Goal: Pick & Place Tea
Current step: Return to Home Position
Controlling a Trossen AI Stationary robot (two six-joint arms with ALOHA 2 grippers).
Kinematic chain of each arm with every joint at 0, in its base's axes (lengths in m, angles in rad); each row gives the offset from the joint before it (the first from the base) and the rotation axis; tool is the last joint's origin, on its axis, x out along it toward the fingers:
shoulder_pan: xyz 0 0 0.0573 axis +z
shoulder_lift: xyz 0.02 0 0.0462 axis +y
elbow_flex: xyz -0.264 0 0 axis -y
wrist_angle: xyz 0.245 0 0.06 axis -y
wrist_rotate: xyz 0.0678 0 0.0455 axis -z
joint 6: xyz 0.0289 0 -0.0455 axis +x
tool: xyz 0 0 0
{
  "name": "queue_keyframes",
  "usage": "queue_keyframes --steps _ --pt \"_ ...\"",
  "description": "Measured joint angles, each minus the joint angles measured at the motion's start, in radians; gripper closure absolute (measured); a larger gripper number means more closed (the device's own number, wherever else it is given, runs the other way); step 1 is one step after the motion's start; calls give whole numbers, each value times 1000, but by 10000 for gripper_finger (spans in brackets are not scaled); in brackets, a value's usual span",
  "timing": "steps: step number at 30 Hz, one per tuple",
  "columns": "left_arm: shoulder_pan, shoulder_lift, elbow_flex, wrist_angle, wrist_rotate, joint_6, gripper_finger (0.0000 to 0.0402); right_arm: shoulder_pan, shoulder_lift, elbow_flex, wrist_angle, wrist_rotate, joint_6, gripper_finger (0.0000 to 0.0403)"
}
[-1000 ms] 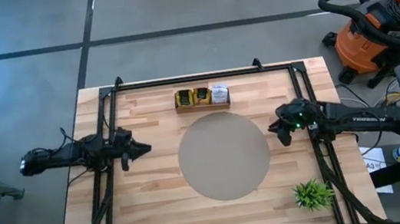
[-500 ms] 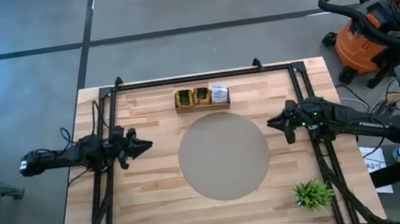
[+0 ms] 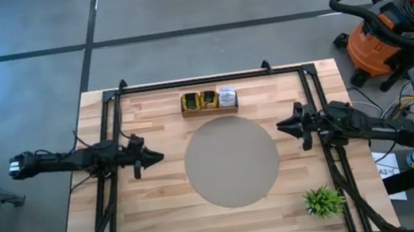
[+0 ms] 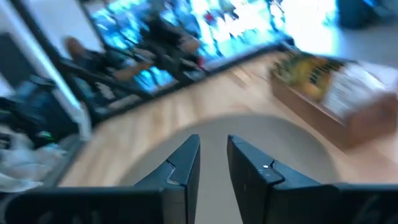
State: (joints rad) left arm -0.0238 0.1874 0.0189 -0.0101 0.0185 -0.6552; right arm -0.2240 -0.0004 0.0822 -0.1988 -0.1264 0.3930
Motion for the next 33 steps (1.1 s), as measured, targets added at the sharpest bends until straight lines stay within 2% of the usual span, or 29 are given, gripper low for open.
queue_keyframes --steps 4,12,15,21,25,29,33 --pt "0 47 0 0 -1 0 347 95 0 -74 238 3 0 319" --pt "0 79 0 0 1 0 347 200 0 -73 259 -6 -7 318" --pt "0 80 0 0 1 0 347 202 0 -73 259 -108 -4 323" --pt "0 80 0 0 2 0 347 200 0 -73 308 -399 70 334" --pt "0 80 0 0 2 0 347 204 0 -73 319 -513 74 337" --pt "0 80 0 0 2 0 347 261 0 -73 373 -534 115 334" --pt "0 80 0 0 2 0 347 376 0 -73 367 -536 189 325"
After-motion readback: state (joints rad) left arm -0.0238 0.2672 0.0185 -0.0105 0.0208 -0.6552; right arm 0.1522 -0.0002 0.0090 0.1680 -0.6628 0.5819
